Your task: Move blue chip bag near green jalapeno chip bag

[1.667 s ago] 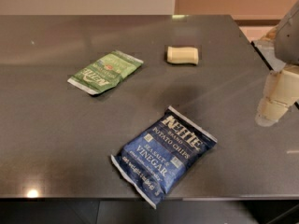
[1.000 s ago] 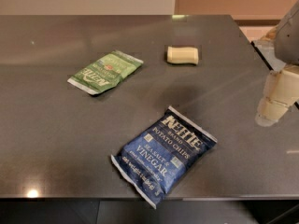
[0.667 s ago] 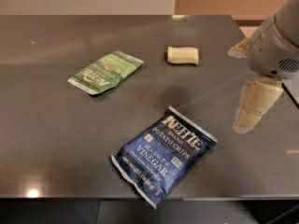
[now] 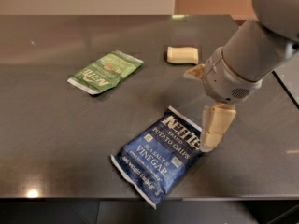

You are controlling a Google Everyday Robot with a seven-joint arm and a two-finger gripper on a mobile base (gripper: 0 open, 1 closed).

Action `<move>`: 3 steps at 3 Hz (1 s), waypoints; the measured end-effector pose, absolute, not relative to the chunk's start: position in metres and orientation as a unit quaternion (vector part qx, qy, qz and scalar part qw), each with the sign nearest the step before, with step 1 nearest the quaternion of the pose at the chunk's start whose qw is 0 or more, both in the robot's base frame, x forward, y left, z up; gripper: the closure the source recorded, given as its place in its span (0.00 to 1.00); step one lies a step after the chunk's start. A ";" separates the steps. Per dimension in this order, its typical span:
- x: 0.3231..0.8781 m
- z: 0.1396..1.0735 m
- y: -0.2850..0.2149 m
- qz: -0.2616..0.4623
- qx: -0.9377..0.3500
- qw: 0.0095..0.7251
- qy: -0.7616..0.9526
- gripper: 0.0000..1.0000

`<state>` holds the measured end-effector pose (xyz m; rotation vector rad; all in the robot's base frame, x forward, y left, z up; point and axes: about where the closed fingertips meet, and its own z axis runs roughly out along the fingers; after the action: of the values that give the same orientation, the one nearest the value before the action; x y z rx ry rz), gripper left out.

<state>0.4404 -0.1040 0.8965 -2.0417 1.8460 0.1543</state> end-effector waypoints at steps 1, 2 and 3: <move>0.435 0.876 -0.086 0.058 -0.760 0.183 0.621 0.00; 0.430 0.857 -0.074 0.062 -0.788 0.168 0.589 0.00; 0.425 0.845 -0.066 0.066 -0.810 0.152 0.563 0.00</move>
Offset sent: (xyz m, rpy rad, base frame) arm -0.0148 0.0409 -0.0635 -0.0680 0.0251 0.2821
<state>0.4249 -0.0658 0.8448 -2.3252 1.6147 0.1893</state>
